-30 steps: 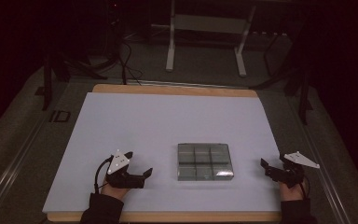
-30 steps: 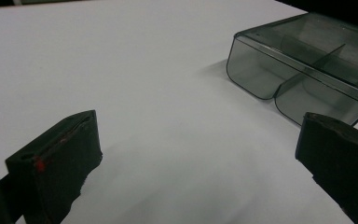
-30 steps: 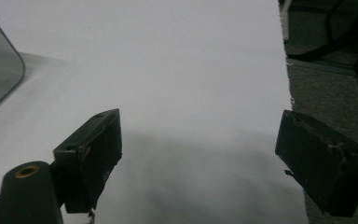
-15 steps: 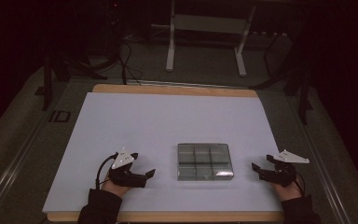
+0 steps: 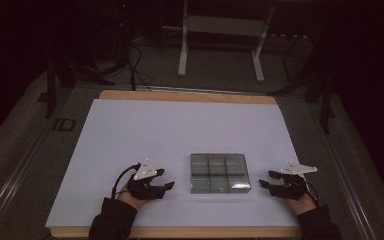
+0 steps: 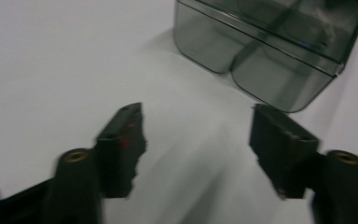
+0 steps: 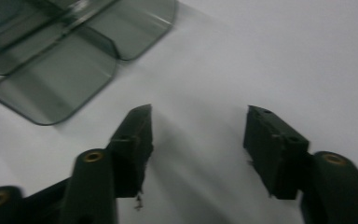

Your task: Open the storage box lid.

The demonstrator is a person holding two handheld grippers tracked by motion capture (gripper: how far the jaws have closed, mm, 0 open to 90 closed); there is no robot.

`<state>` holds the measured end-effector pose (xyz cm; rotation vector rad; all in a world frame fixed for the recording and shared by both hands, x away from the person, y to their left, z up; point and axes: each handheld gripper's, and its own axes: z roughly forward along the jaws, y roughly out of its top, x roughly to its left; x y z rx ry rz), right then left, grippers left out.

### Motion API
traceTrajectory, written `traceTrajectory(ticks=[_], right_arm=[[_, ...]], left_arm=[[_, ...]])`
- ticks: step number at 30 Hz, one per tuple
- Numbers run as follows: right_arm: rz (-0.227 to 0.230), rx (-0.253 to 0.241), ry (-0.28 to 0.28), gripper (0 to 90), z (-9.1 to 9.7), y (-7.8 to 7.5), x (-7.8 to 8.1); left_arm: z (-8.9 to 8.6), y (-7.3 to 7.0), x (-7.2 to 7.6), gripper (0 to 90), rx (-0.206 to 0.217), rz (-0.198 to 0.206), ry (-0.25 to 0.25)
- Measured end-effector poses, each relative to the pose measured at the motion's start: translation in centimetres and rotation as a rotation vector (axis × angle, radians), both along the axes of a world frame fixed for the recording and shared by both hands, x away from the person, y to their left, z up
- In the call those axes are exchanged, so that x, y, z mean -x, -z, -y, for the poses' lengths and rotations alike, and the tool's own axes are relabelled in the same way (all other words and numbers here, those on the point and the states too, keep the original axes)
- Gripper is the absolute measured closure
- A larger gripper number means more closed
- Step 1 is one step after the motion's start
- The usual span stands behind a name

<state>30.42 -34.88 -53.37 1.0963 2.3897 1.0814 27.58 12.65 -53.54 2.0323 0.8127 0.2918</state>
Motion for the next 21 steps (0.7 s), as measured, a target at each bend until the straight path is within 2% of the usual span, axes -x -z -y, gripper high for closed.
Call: traceTrajectory(ticks=[6,7,8,11,15,16,18,21], right_arm=[[0.008,-0.008,-0.055,53.8,-0.8,-0.2,0.1],[0.003,-0.008,-0.084,58.3,-1.1,-0.3,0.2],[0.000,-0.010,-0.099,60.8,-1.3,-0.3,0.3],[-0.007,-0.014,-0.140,69.9,-1.8,-0.3,0.3],[0.000,0.007,-0.184,84.3,-2.4,-0.3,0.4],[-0.001,0.009,-0.191,88.1,-2.5,-0.3,0.5],[0.002,0.000,-0.207,89.9,-2.6,-0.4,0.5],[-0.001,-0.010,-0.229,90.0,-2.8,-0.5,0.5]], left_arm=[[1.2,-0.1,-0.3,60.6,-0.008,-0.028,0.057],[1.7,0.0,-0.5,62.9,-0.007,-0.043,0.079],[1.7,0.0,-0.5,63.4,-0.007,-0.043,0.079],[2.8,0.2,-0.6,70.0,-0.029,-0.056,0.124],[3.4,0.4,-0.7,77.0,-0.050,-0.056,0.140],[3.6,0.4,-0.8,81.4,-0.057,-0.063,0.144],[3.8,0.4,-0.9,86.3,-0.073,-0.055,0.153],[4.0,0.3,-0.9,90.0,-0.063,-0.056,0.157]])
